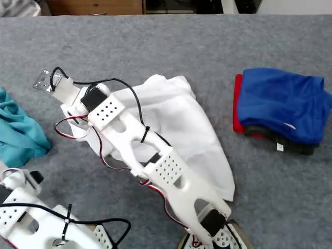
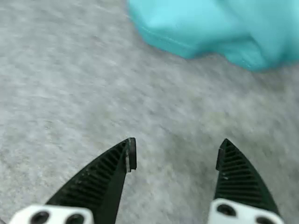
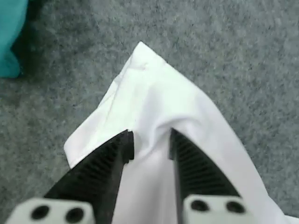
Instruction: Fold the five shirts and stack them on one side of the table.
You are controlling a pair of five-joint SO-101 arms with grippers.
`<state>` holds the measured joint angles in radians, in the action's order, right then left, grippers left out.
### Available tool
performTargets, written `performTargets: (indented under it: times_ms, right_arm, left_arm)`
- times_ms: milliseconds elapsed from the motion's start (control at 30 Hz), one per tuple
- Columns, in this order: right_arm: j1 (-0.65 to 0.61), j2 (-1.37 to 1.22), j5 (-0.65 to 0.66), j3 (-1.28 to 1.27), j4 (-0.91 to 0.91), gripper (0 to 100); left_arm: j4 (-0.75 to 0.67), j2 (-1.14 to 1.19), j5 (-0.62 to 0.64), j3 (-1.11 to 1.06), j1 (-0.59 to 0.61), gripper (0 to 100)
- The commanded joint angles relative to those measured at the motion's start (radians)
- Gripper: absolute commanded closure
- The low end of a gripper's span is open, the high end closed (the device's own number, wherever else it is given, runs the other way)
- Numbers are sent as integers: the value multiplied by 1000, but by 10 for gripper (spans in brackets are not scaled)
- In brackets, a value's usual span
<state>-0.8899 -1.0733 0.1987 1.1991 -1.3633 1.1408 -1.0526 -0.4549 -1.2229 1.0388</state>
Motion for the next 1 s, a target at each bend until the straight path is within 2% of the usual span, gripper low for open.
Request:
performTargets:
  times_ms: [0, 100, 200, 333, 433, 600, 633, 767, 867, 967]
  right_arm:
    - [-1, 16, 12, 193, -109, 553]
    - [54, 16, 78, 341, -242, 552]
    - [127, 22, 117, 486, -382, 588]
    - [246, 163, 121, 429, -423, 661]
    - [315, 274, 115, 415, -423, 755]
    - [452, 375, 115, 415, -425, 985]
    - [483, 392, 115, 415, -425, 998]
    - [601, 456, 115, 415, -425, 930]
    - [679, 499, 115, 398, -425, 925]
    - [751, 573, 115, 314, -427, 925]
  left_arm:
    - [75, -15, 0, 60, -51, 718]
    - [91, -15, -5, 64, -60, 718]
    - [91, -15, -80, 64, -54, 718]
    - [98, -16, -121, 78, -51, 718]
    - [98, -16, -117, 103, -51, 718]
    - [100, -16, -114, 144, -58, 718]
    - [103, -16, -114, 160, -55, 718]
    - [281, -16, -115, 318, -55, 718]
    - [414, -16, -110, 443, -84, 718]
    - [480, -16, -23, 514, -153, 718]
